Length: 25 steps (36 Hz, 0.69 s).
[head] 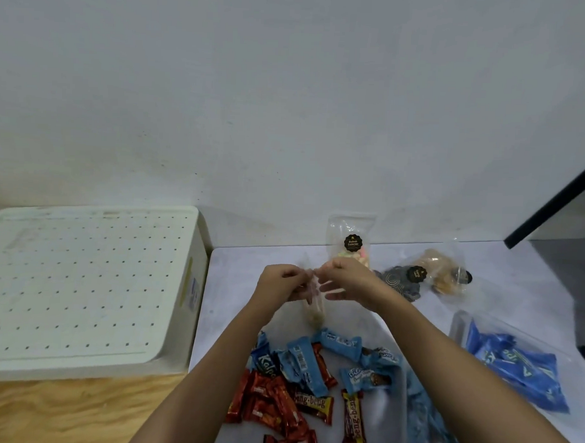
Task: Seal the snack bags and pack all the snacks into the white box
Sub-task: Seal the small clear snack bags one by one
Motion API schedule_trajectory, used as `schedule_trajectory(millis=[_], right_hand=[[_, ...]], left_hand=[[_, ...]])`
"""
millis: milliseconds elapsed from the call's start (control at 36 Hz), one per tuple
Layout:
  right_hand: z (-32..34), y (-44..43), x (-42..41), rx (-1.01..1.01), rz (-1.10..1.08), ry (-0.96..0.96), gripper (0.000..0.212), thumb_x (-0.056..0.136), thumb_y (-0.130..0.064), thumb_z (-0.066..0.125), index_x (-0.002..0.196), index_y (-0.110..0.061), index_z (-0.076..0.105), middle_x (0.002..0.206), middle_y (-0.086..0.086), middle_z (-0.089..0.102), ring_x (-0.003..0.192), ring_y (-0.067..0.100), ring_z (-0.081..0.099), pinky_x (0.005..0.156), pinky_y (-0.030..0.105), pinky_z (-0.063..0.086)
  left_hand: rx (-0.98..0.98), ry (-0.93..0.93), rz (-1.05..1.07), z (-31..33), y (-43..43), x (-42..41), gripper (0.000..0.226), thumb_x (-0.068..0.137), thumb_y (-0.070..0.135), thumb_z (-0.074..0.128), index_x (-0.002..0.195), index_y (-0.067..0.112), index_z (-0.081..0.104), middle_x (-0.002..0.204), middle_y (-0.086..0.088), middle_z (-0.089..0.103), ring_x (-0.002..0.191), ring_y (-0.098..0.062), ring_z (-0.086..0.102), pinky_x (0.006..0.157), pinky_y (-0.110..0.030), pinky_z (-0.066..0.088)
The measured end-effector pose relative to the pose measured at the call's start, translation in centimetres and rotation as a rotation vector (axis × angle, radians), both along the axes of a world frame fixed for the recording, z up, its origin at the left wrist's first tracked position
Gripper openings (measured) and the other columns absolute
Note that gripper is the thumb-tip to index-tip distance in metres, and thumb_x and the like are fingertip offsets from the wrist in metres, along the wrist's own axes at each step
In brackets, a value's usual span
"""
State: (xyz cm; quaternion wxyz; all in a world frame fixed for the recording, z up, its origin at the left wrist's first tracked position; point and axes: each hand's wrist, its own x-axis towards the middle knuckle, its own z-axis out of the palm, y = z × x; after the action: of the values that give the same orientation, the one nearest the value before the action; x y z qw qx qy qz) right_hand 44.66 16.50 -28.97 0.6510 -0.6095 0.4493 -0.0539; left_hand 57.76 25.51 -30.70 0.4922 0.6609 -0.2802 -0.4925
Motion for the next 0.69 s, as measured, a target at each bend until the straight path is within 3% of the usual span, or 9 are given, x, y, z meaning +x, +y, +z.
schedule_trajectory(millis=[111,222,389,500,611,694], right_hand=[[-1.2,1.1,-0.8,-0.111,0.059,-0.002,0.014,0.081,-0.019,0.071,0.082,-0.011,0.059,0.08,0.004,0.062,0.074,0.014,0.062,0.065,0.023,0.056],[-1.7,1.5,-1.0,-0.26,0.048,-0.021,0.014,0.077,-0.023,0.074,0.077,-0.013,0.064,0.079,0.014,0.069,0.069,0.017,0.065,0.063,0.025,0.057],[-1.9,1.0,-1.1,-0.307,0.023,-0.007,0.025,0.089,-0.006,0.054,0.072,0.01,0.064,0.076,0.02,0.068,0.069,0.023,0.067,0.07,0.034,0.058],[-1.7,0.8,-0.7,-0.402,0.027,0.064,0.028,0.089,-0.005,0.051,0.075,0.017,0.059,0.082,0.029,0.067,0.064,0.016,0.066,0.06,0.025,0.056],[-1.5,1.0,-0.8,-0.444,0.055,0.044,0.031,0.091,-0.024,0.058,0.082,0.005,0.066,0.08,0.022,0.067,0.072,0.023,0.064,0.06,0.022,0.054],[-1.6,1.6,-1.4,-0.536,0.123,0.004,0.02,0.08,-0.029,0.071,0.086,-0.009,0.07,0.071,0.004,0.067,0.069,0.012,0.061,0.066,0.026,0.054]], left_hand=[[-0.003,0.228,0.044,-0.4,-0.1,0.2,0.025,0.091,0.012,0.056,0.09,-0.012,0.064,0.084,-0.02,0.066,0.081,-0.028,0.064,0.08,-0.029,0.058],[0.002,0.329,0.043,-0.4,-0.3,0.1,0.022,0.092,0.008,0.053,0.092,-0.01,0.065,0.084,-0.018,0.068,0.079,-0.023,0.066,0.076,-0.025,0.058],[0.036,0.185,0.051,0.2,-1.1,0.4,0.014,0.084,-0.001,0.055,0.081,-0.011,0.065,0.077,-0.022,0.067,0.073,-0.027,0.068,0.078,-0.031,0.057],[0.067,0.085,0.066,0.5,-1.5,0.6,0.013,0.083,-0.001,0.058,0.081,-0.011,0.066,0.075,-0.021,0.068,0.066,-0.024,0.069,0.072,-0.027,0.059],[0.1,0.102,0.143,0.5,-1.9,0.5,0.01,0.078,-0.001,0.059,0.073,-0.008,0.066,0.074,-0.02,0.068,0.07,-0.025,0.069,0.078,-0.03,0.056],[0.091,0.198,0.194,0.7,-1.9,0.3,0.011,0.079,-0.003,0.056,0.076,-0.009,0.065,0.063,-0.013,0.069,0.062,-0.018,0.069,0.073,-0.025,0.057]])
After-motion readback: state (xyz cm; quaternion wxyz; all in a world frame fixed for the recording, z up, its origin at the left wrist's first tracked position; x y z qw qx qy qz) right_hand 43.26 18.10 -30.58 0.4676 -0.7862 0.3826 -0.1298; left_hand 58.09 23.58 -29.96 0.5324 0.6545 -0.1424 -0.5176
